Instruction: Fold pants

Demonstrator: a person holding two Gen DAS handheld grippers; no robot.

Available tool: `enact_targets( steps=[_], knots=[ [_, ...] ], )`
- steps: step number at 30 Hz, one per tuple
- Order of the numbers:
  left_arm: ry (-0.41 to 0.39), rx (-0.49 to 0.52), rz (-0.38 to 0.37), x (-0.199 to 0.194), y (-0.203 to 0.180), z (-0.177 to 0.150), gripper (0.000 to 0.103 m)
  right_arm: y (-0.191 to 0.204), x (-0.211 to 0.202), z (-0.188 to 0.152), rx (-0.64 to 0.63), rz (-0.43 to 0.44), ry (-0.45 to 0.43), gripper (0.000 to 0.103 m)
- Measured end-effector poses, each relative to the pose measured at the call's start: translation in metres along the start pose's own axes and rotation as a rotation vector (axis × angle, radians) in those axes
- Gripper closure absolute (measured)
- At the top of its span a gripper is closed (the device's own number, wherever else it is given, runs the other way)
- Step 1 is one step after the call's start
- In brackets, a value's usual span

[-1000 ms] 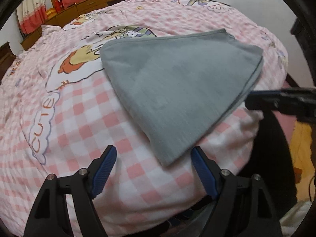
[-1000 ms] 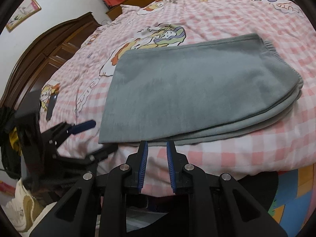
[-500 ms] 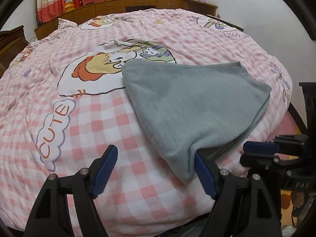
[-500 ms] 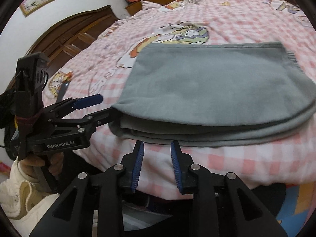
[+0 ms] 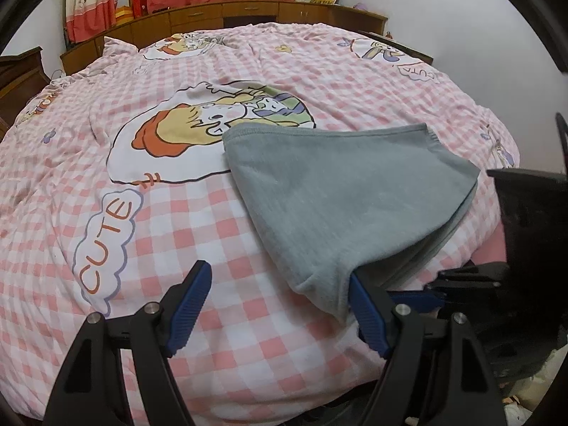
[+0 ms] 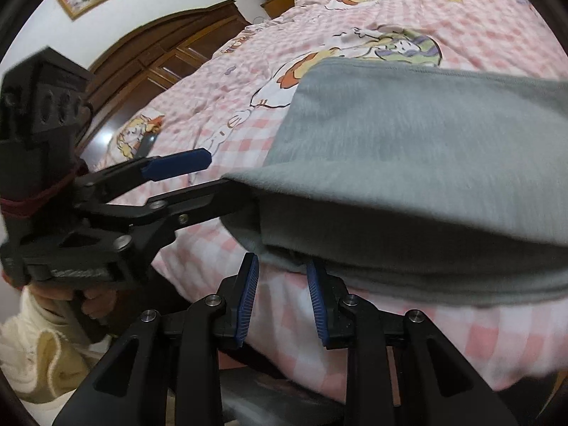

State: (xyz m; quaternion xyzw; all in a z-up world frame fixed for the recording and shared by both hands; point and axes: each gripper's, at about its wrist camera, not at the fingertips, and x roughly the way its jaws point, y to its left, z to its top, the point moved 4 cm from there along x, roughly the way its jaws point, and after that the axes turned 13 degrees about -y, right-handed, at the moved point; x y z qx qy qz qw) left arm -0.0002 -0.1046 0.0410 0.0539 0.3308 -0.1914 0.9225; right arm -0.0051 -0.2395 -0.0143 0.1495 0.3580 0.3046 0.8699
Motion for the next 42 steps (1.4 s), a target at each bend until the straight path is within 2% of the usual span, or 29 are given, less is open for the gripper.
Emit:
enact_targets(
  steps=[3,5,6,8,13,20,23,27,31,38,42],
  knots=[
    [0.002,0.011,-0.006,-0.001,-0.001,0.001,0.023,0.004,-0.002,0.002,-0.053,0.001,-0.02,0.066],
    [-0.003,0.017,-0.01,-0.004,0.0,0.002,0.023,0.004,-0.006,0.004,-0.084,-0.003,-0.037,0.055],
    [-0.005,0.019,-0.01,-0.005,0.0,0.002,0.023,0.005,-0.01,0.004,-0.103,-0.01,-0.051,0.047],
    [-0.006,0.025,-0.009,-0.006,0.001,0.003,0.023,0.003,-0.014,0.004,-0.127,-0.025,-0.069,0.041],
    [-0.004,0.027,-0.007,-0.004,0.002,0.005,0.023,0.0,0.002,0.001,-0.116,0.026,-0.018,0.04],
    [-0.004,0.021,-0.016,-0.005,0.005,0.013,0.023,0.011,0.022,0.018,-0.159,0.081,-0.1,0.04],
    [-0.004,0.016,-0.024,-0.008,0.005,0.015,0.023,0.016,0.026,0.016,-0.173,0.104,-0.085,0.04],
    [-0.009,-0.003,-0.026,-0.017,0.009,0.014,0.023,0.025,0.018,0.006,-0.12,0.191,-0.056,0.04],
    [-0.014,-0.03,-0.015,-0.025,0.019,0.009,0.023,0.038,0.012,-0.003,-0.172,0.171,-0.066,0.039],
    [-0.005,-0.073,0.01,-0.028,0.032,0.0,0.023,0.039,0.009,-0.009,-0.154,0.168,-0.05,0.039],
    [-0.004,-0.08,0.012,-0.029,0.035,-0.003,0.023,0.029,0.004,-0.007,-0.15,0.095,-0.08,0.039]
  ],
)
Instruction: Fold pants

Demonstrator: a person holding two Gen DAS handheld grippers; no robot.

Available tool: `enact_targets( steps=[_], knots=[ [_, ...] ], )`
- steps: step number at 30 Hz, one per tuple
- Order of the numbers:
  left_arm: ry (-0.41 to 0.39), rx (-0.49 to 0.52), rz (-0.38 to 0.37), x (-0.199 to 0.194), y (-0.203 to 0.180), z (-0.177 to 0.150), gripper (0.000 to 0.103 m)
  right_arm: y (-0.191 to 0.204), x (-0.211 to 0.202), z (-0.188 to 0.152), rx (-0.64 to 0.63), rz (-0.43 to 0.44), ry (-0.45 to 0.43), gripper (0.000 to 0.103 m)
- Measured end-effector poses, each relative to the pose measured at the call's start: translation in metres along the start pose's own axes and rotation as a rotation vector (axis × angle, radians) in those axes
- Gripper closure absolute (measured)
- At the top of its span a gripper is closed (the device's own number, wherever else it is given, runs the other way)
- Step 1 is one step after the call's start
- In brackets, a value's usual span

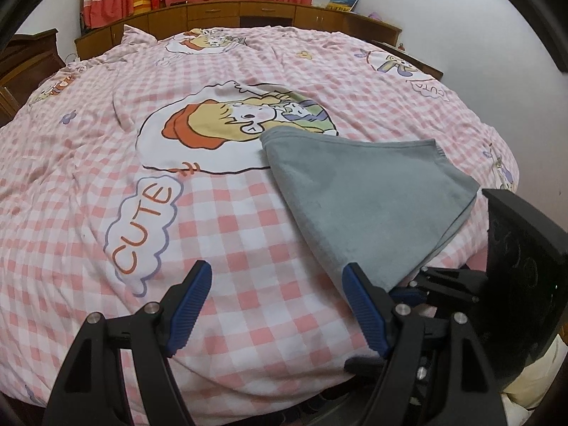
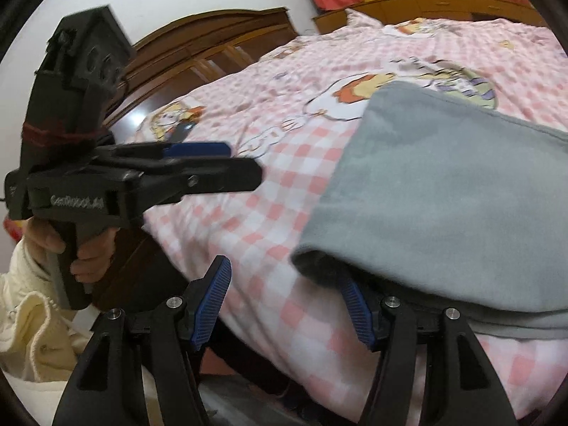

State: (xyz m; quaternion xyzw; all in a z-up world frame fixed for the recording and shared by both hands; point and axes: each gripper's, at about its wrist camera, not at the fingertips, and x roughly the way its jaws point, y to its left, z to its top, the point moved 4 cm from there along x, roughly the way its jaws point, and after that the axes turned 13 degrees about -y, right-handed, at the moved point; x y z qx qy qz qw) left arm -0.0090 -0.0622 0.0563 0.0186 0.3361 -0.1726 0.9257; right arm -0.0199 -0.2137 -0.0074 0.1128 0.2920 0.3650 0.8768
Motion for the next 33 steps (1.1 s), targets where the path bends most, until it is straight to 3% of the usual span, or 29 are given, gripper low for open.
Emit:
enact_targets(
  steps=[3,7,12,17,20,25,27,29,31,33],
  knots=[
    [0.004,-0.002,0.0,0.001,0.001,-0.001,0.023,-0.002,0.004,0.006,-0.002,-0.029,-0.021,0.039],
    [0.005,0.001,0.007,0.002,0.0,-0.002,0.023,0.011,0.017,0.008,0.009,0.043,-0.009,0.037],
    [0.001,-0.001,0.02,0.001,0.006,-0.001,0.023,0.028,0.015,-0.001,-0.039,0.019,0.004,0.031],
    [0.006,-0.004,0.02,0.007,0.008,0.0,0.023,0.035,-0.005,-0.005,-0.008,0.1,0.048,0.033],
    [0.002,0.025,0.006,0.015,-0.001,0.008,0.023,0.032,-0.029,0.004,-0.061,0.026,0.008,0.033],
    [-0.03,0.069,-0.012,0.03,-0.024,0.021,0.024,-0.015,-0.072,0.04,-0.037,-0.166,-0.112,0.033],
    [-0.051,0.071,-0.032,0.034,-0.034,0.024,0.038,-0.045,-0.08,0.051,-0.027,-0.3,-0.123,0.037],
    [-0.047,0.054,-0.082,0.04,-0.043,0.023,0.074,-0.076,-0.084,0.059,0.001,-0.415,-0.121,0.046],
    [-0.031,0.027,-0.149,0.045,-0.049,0.02,0.082,-0.103,-0.086,0.059,0.022,-0.534,-0.098,0.057],
    [-0.012,0.025,-0.184,0.05,-0.056,0.013,0.082,-0.126,-0.088,0.052,0.028,-0.629,-0.066,0.06]
  ],
)
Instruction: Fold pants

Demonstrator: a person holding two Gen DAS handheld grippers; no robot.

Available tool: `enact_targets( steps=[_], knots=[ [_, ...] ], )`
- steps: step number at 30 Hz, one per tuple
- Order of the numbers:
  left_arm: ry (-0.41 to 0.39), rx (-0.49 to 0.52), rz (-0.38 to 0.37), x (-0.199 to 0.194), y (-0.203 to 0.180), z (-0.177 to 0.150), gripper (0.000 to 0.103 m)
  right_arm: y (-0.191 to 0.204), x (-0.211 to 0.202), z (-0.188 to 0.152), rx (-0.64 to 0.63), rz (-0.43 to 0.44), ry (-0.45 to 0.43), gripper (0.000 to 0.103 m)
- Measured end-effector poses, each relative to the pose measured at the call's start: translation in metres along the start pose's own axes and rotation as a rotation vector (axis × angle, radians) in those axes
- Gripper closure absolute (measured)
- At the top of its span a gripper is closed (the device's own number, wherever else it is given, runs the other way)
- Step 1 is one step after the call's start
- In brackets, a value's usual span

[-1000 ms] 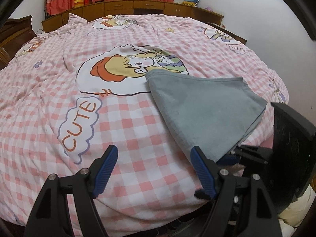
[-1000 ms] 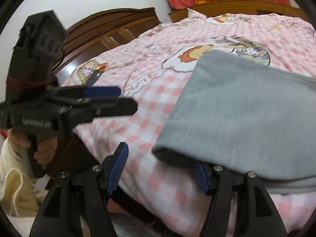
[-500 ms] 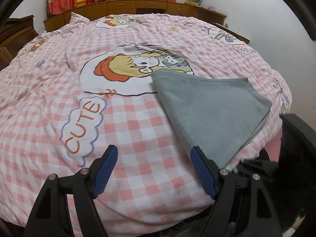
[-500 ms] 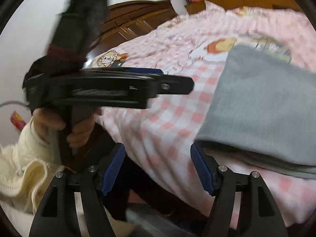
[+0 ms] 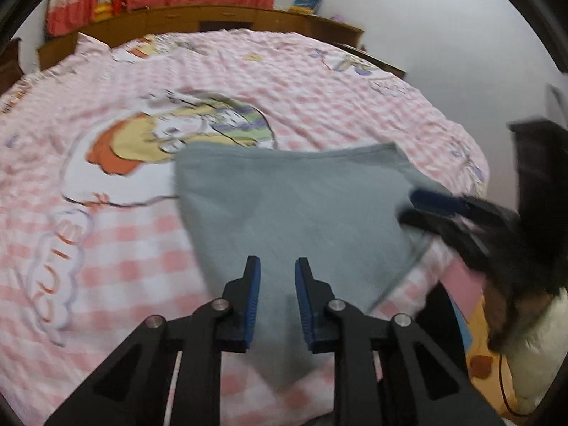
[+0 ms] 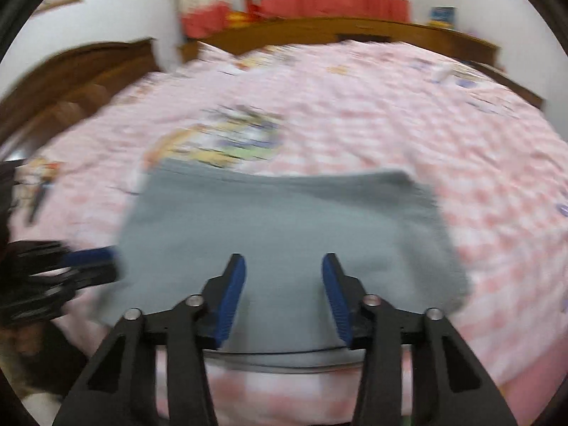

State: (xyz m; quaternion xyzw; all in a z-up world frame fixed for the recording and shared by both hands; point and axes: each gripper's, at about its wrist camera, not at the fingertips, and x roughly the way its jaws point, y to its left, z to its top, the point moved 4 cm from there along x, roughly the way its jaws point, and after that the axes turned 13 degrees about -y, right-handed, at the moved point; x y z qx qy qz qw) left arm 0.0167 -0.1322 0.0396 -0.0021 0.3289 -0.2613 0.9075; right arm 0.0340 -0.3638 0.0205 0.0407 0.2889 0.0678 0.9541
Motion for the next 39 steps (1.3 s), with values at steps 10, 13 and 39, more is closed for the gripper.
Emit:
enact_targets(
  steps=[10,13,39],
  knots=[
    [0.121,-0.054,-0.015,0.013,0.012,-0.052,0.082,-0.024,-0.004,-0.048,-0.042,-0.072,0.025,0.07],
    [0.122,-0.063,-0.024,0.01,0.013,-0.05,0.081,-0.022,-0.006,-0.047,-0.039,-0.087,0.032,0.07],
    [0.004,-0.117,-0.051,0.062,0.053,0.021,0.04,-0.023,0.016,-0.033,0.072,-0.079,0.046,0.068]
  ],
)
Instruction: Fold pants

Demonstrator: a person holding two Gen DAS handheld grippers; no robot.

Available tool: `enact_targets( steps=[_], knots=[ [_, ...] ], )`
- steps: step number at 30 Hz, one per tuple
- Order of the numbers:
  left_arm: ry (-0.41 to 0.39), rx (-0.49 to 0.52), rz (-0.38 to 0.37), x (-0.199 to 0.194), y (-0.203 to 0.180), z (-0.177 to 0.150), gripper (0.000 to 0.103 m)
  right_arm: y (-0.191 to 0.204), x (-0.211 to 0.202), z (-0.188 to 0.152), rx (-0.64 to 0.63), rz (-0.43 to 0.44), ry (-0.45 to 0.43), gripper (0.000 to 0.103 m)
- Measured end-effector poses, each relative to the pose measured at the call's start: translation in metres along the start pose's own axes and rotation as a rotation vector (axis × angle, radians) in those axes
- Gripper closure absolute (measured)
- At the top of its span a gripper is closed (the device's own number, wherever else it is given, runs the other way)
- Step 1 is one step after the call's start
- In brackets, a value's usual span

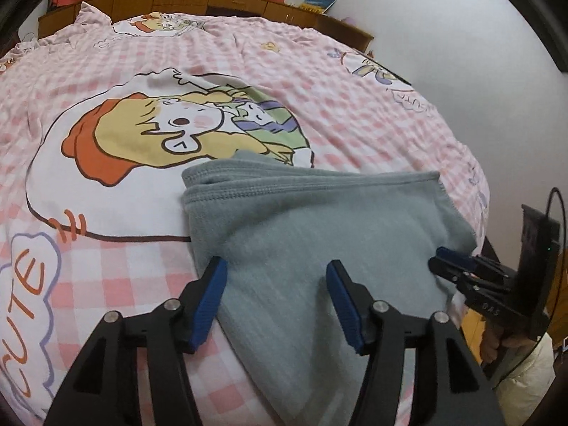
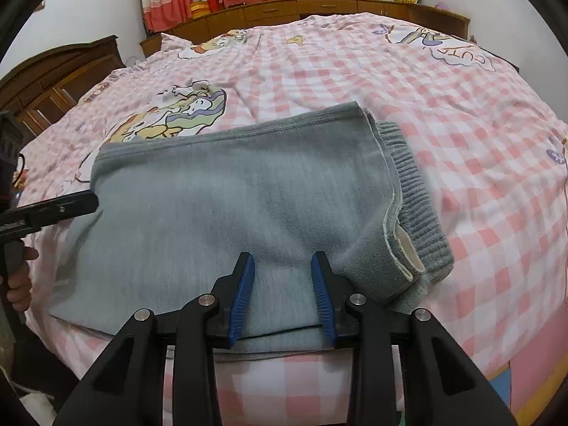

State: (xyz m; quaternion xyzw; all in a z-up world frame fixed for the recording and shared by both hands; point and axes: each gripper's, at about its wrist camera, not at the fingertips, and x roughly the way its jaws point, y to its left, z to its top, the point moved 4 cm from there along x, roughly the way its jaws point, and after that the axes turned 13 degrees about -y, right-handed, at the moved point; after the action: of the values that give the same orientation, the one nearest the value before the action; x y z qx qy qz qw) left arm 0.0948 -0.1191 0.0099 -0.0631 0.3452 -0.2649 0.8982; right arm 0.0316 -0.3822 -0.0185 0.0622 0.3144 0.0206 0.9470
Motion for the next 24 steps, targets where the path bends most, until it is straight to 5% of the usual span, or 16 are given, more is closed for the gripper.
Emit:
enact_targets(
  steps=[11,24],
  knots=[
    [0.029,-0.071,0.082,-0.04,0.014,-0.019,0.029,0.018,-0.008,0.009,-0.041,-0.094,0.021,0.067],
    [0.055,-0.061,0.173,-0.072,0.036,-0.03,0.029,0.127,-0.023,0.013,-0.05,0.09,0.085,0.058]
  ],
)
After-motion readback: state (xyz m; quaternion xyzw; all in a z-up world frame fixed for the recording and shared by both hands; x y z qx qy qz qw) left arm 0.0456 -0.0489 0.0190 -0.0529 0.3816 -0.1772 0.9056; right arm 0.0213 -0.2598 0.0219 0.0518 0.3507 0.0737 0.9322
